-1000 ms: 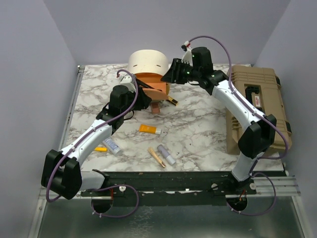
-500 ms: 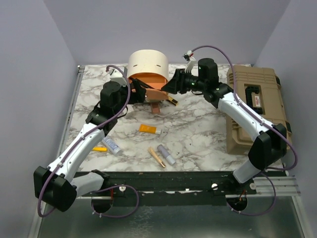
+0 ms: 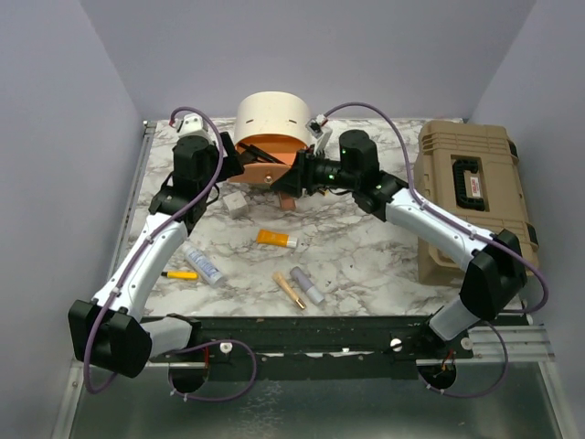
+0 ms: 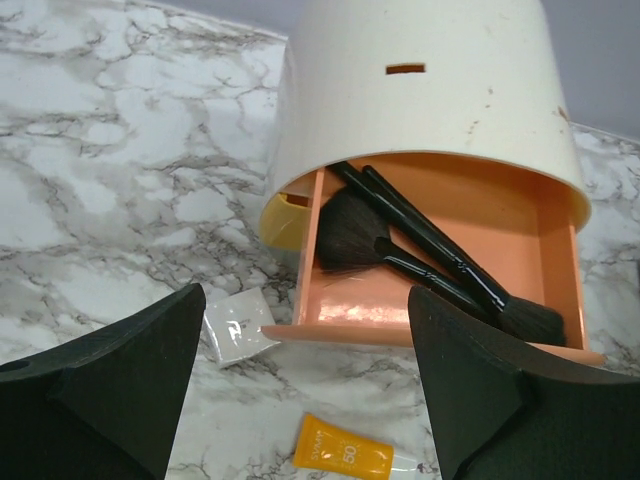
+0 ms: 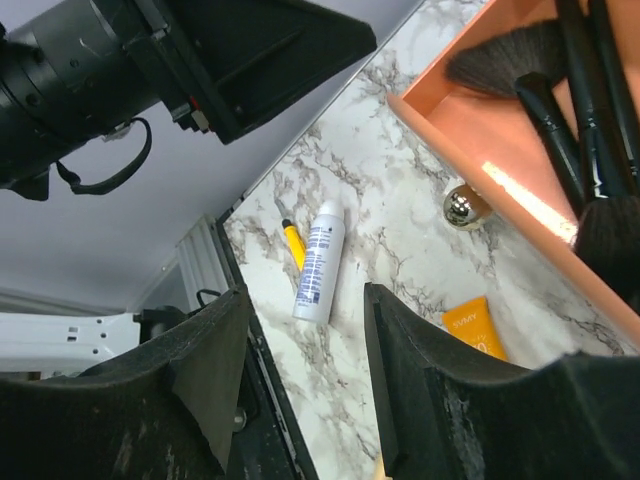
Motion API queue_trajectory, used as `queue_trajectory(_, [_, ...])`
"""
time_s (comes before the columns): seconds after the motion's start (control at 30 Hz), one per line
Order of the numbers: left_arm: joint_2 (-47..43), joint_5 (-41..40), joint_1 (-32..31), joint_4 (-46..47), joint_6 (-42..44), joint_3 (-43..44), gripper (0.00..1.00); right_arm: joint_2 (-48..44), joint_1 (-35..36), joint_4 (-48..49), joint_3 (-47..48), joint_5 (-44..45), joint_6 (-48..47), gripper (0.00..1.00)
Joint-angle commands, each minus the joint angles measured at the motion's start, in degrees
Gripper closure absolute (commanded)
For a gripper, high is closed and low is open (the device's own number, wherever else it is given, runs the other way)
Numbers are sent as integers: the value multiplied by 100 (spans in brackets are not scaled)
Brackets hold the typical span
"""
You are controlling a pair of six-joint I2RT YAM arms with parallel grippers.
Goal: Organize the makeup
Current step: Close the drawer in the storage box.
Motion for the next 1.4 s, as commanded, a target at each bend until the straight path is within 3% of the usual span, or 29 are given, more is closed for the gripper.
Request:
queue_trajectory(0.0, [-5,127,155,-174,-293,-63,16,325,270,-135,230,440,-257,46])
queue_trajectory(0.47, [-131,-264,238,-187,-567,-227,16,1308,526,-1892,1647,1589,-1053,50])
queue_trajectory(0.97, [-129,-174,238,-155,-473,-320,18,2014,526,-2418,2760,2585,-1328,52])
queue_trajectory(1.2, [-109,105,233,-52,-540,-404,21,2358,520,-2761,3275,2541,-1910,55])
queue_trajectory(1.37, [-83,331,237,-9,-532,-430,22,2347,526,-2500,3228,2897,-2172,58])
